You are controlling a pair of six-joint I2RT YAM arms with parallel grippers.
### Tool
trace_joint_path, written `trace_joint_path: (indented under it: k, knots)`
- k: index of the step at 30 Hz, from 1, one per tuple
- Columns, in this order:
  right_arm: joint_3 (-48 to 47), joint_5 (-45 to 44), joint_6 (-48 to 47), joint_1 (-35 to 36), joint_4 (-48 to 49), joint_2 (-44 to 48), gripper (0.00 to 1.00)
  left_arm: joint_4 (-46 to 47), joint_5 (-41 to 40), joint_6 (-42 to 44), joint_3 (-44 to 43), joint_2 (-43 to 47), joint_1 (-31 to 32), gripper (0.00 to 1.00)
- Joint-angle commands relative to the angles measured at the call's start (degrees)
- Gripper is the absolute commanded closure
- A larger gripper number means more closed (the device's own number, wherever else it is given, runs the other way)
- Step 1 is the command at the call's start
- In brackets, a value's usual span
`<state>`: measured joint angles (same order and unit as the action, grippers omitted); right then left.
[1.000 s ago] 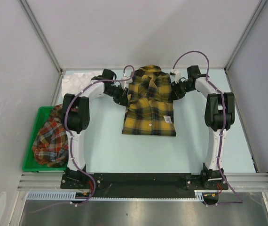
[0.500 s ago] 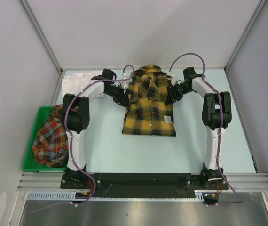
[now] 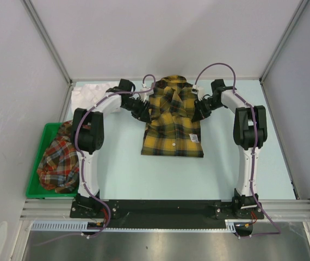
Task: Fold and stack the long sleeve shirts
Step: Fold the shirt
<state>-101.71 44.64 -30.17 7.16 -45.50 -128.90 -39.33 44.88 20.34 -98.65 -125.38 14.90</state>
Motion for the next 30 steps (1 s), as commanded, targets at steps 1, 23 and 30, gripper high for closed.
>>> trace_joint_path:
  k: [1, 23, 30]
  knots:
    - [0.28, 2.82, 0.11, -0.30, -0.21, 1.89, 1.00, 1.01, 0.38, -0.56, 0.48, 1.72, 0.22, 0.63]
    - [-0.15, -4.47, 6.09, -1.89, 6.73, 2.87, 1.00, -6.45, -9.27, -5.48, -8.21, -2.30, -0.48, 1.00]
    - [0.02, -6.41, 8.90, -1.62, 10.25, 2.16, 1.00, -7.08, -11.57, -8.56, -10.60, -4.78, -0.57, 1.00]
